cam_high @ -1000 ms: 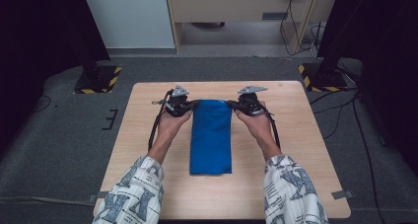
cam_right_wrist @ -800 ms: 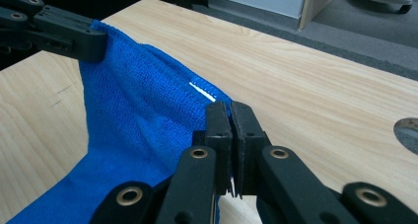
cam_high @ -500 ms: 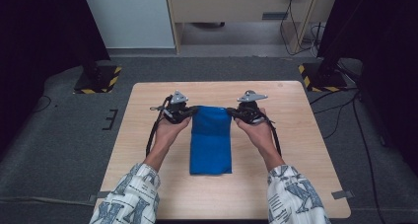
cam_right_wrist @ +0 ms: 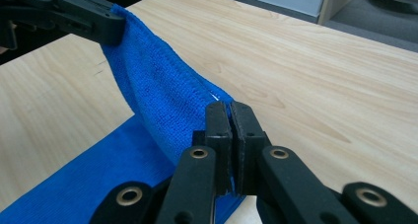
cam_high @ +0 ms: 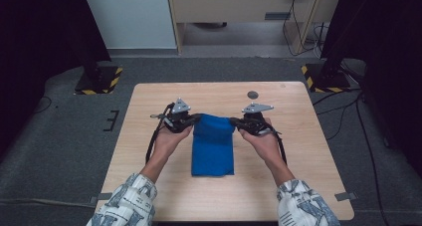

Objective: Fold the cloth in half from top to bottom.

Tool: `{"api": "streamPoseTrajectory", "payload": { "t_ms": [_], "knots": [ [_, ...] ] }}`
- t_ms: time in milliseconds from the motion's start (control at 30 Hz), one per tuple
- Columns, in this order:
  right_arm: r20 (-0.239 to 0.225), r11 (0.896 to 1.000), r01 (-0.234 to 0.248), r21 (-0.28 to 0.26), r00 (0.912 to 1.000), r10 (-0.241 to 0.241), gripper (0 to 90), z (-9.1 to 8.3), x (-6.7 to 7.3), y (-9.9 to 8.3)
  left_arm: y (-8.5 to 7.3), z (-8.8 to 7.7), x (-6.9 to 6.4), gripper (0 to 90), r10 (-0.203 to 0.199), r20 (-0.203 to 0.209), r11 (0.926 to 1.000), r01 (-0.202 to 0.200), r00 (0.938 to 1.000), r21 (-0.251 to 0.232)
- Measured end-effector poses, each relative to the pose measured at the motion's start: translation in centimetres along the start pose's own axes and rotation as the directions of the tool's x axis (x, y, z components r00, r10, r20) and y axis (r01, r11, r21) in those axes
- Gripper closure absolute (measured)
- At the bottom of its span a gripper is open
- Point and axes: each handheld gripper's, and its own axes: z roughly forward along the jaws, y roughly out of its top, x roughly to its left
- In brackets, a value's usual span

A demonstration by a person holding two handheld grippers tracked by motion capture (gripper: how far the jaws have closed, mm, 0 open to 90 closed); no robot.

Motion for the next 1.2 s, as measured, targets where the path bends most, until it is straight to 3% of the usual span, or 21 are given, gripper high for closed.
{"api": "streamPoseTrajectory", "payload": {
  "t_ms": [333,833,1200],
  "knots": [
    [-0.043,1.000,0.021,0.016,0.9989,-0.021,87.7,-0.5,1.5,-2.1,-2.8,-0.6,-0.9,86.9,0.007,0.028,0.9998,-0.007,0.9996,0.019],
    [-0.068,1.000,0.013,0.026,0.9976,-0.011,87.6,-0.6,2.5,-4.7,-4.9,-1.5,-2.3,86.7,-0.014,0.064,0.9997,0.013,0.9978,0.019],
    [-0.089,0.998,0.052,0.023,0.9948,-0.050,87.5,-1.5,3.8,-5.2,-6.4,-2.3,-3.0,86.3,-0.023,0.076,0.9996,0.021,0.9968,0.020]
  ]
}}
